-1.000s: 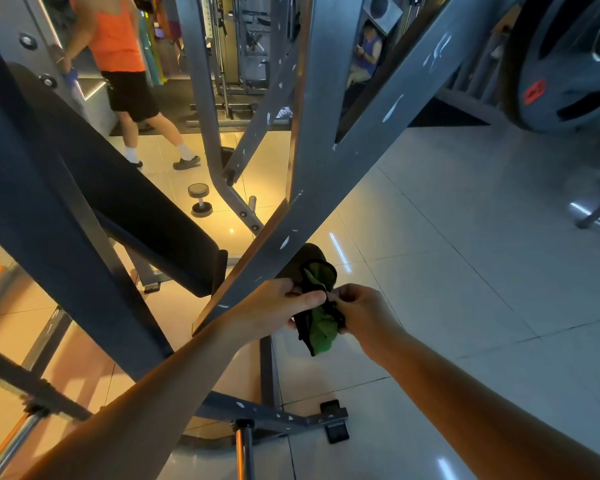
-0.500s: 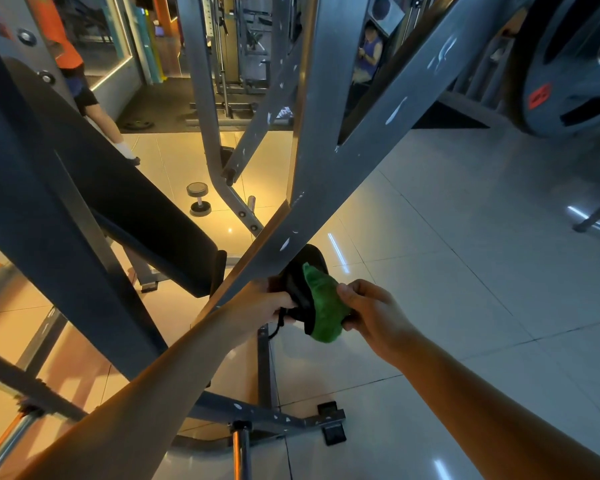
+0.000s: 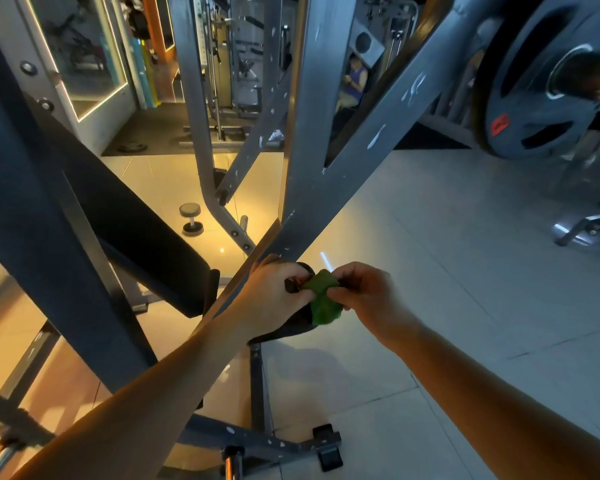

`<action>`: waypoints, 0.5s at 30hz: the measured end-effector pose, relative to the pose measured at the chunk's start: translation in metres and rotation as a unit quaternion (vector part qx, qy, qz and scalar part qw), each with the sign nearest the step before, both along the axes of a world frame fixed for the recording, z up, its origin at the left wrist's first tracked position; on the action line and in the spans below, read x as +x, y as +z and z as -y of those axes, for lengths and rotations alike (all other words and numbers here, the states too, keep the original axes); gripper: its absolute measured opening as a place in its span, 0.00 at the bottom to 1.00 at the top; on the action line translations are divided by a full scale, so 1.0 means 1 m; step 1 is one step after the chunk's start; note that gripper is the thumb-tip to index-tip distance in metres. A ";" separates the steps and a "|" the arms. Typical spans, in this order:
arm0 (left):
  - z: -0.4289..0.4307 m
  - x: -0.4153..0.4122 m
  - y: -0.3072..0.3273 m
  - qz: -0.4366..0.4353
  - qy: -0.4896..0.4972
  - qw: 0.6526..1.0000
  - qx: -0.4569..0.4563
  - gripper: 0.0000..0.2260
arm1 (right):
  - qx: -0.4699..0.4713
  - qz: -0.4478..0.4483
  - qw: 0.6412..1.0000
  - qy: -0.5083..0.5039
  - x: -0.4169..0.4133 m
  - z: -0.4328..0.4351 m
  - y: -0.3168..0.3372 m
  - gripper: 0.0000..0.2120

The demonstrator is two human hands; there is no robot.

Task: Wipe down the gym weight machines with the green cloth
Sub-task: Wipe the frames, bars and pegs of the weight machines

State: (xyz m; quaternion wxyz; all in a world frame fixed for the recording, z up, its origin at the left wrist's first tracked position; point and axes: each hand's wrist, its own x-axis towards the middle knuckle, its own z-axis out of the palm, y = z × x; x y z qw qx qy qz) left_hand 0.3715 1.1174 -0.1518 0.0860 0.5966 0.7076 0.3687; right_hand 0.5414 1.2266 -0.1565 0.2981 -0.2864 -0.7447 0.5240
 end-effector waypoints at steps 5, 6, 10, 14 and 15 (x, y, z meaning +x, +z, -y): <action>-0.024 0.002 0.048 0.010 0.060 0.996 0.072 0.04 | 0.004 0.059 0.983 -0.174 -0.012 -0.006 0.052 0.10; -0.030 0.003 0.059 0.017 0.066 0.993 0.093 0.06 | -0.071 0.043 0.984 -0.158 -0.012 -0.007 0.067 0.10; -0.053 0.011 0.112 0.018 0.036 0.986 0.160 0.09 | -0.281 -0.148 0.948 -0.009 -0.013 -0.008 0.122 0.15; -0.066 0.011 0.168 -0.037 -0.001 0.970 0.239 0.09 | -0.221 -0.253 0.938 -0.090 -0.030 -0.024 0.169 0.09; -0.069 0.008 0.182 -0.040 0.004 0.965 0.259 0.09 | -0.192 -0.261 0.939 -0.118 -0.031 -0.027 0.184 0.06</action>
